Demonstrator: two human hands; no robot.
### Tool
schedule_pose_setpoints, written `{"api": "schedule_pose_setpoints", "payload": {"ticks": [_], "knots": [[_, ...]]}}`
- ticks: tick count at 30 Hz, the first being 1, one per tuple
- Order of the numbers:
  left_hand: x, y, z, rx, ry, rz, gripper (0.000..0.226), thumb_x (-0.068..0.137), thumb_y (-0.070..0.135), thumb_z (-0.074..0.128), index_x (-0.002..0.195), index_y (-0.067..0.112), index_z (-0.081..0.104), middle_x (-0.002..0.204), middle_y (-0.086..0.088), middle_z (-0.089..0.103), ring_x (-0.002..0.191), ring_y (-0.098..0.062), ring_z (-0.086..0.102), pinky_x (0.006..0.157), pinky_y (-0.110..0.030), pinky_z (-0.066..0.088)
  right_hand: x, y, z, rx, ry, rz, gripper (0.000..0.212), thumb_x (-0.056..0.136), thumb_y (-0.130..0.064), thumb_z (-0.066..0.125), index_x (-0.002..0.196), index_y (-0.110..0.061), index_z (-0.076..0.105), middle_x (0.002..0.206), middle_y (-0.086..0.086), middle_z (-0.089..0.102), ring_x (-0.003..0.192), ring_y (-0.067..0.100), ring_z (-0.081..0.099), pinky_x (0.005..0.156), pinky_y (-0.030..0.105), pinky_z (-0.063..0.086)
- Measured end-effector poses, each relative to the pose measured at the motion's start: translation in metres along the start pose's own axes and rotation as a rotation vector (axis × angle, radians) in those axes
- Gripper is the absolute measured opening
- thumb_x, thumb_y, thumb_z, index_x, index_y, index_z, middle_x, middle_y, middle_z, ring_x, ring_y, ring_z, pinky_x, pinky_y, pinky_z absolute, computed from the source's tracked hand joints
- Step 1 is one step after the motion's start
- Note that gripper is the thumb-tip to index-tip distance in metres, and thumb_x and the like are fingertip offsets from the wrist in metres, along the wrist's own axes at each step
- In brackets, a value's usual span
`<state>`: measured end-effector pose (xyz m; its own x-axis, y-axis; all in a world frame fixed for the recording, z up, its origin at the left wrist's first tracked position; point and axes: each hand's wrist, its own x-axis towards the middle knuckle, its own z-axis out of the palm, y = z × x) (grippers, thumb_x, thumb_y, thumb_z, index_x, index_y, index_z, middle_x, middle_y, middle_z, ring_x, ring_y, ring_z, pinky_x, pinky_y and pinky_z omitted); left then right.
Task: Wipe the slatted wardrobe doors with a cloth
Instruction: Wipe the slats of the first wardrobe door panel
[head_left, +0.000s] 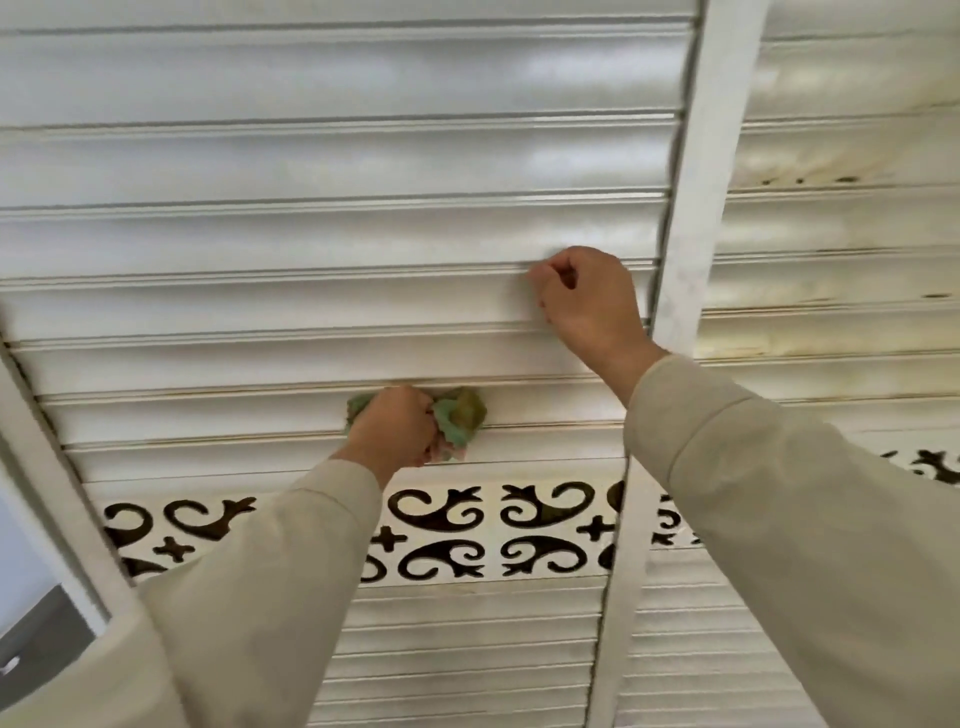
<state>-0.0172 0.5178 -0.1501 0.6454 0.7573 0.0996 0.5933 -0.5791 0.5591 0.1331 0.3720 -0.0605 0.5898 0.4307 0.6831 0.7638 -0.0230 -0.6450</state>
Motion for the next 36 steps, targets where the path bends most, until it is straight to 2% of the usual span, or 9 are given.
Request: {"api": "schedule_pose_setpoints", "payload": {"ticks": [2,5,9,12,16,21,25,30,36], "knots": [[0.005,-0.005,0.002,-0.051,0.026,-0.042,0.019,0.091,0.004,0.054,0.079,0.007,0.068,0.06,0.0,0.065,0.048,-0.011,0.062,0.049,-0.019,0.05,-0.004,0.025,-0.035,-0.013,0.188,0.036,0.021,0.093,-0.032,0.06,0.089,-0.011,0.064,0.082,-0.001,0.065,0.078,0.016,0.06,0.071,0.025,0.046],[-0.003,0.007,0.004,-0.089,0.032,-0.081,0.016,0.09,0.0,0.055,0.082,0.002,0.069,0.066,-0.008,0.07,0.058,-0.017,0.069,0.059,-0.026,0.058,-0.002,0.059,-0.075,-0.121,0.433,0.08,0.035,0.086,-0.039,0.065,0.101,-0.008,0.055,0.097,0.004,0.054,0.098,0.027,0.053,0.088,0.035,0.043],[-0.003,0.008,0.009,-0.035,0.04,-0.117,0.01,0.089,0.009,0.065,0.094,0.004,0.072,0.089,-0.003,0.074,0.088,-0.021,0.073,0.079,-0.033,0.06,0.002,0.067,-0.086,0.295,0.1,0.49,0.053,0.09,-0.058,0.052,0.121,-0.016,0.042,0.113,0.005,0.053,0.107,0.027,0.054,0.096,0.04,0.045],[-0.018,0.022,0.017,0.141,0.109,-0.146,0.015,0.094,0.025,0.065,0.106,0.022,0.073,0.109,0.009,0.067,0.108,-0.011,0.063,0.09,-0.023,0.053,0.0,0.073,-0.086,0.313,-0.081,0.516,0.055,0.1,-0.051,0.036,0.138,-0.011,0.031,0.114,0.003,0.052,0.103,0.022,0.05,0.088,0.032,0.036],[-0.014,0.061,0.037,-0.103,0.038,-0.147,0.022,0.089,0.001,0.058,0.08,0.018,0.067,0.069,-0.003,0.067,0.062,-0.013,0.066,0.072,-0.033,0.062,0.002,0.083,-0.085,0.377,-0.106,0.469,0.044,0.102,-0.044,0.035,0.133,-0.013,0.032,0.116,0.0,0.054,0.107,0.018,0.051,0.086,0.031,0.035],[-0.021,0.127,0.093,0.125,0.032,0.038,0.012,0.096,0.033,0.06,0.091,0.029,0.069,0.082,0.014,0.054,0.105,-0.01,0.058,0.086,-0.025,0.051,0.007,0.094,-0.084,0.377,-0.127,0.395,0.04,0.103,-0.042,0.036,0.129,-0.012,0.031,0.12,0.003,0.053,0.102,0.016,0.052,0.084,0.029,0.037],[-0.025,0.162,0.115,-0.565,-0.008,-0.182,0.028,0.09,0.009,0.059,0.063,0.017,0.06,0.062,0.008,0.063,0.056,-0.006,0.061,0.052,-0.019,0.046,0.007,0.095,-0.086,0.358,-0.123,0.371,0.046,0.104,-0.042,0.035,0.135,-0.008,0.031,0.123,0.004,0.053,0.106,0.018,0.051,0.087,0.029,0.036],[-0.023,0.165,0.124,-0.841,-0.019,-0.216,0.019,0.094,0.0,0.05,0.081,0.007,0.06,0.07,-0.011,0.067,0.053,-0.018,0.064,0.053,-0.029,0.057,0.002,0.094,-0.089,0.357,-0.13,0.343,0.046,0.105,-0.042,0.035,0.137,-0.008,0.03,0.121,0.002,0.051,0.104,0.018,0.05,0.087,0.027,0.035],[-0.033,0.187,0.12,-0.999,0.053,-0.276,0.024,0.092,0.014,0.052,0.069,0.011,0.058,0.049,-0.005,0.051,0.036,-0.015,0.039,0.04,-0.016,0.023,0.004,0.096,-0.088,0.363,-0.137,0.343,0.041,0.105,-0.042,0.037,0.131,-0.01,0.033,0.113,0.0,0.053,0.101,0.018,0.052,0.085,0.028,0.037]]}}
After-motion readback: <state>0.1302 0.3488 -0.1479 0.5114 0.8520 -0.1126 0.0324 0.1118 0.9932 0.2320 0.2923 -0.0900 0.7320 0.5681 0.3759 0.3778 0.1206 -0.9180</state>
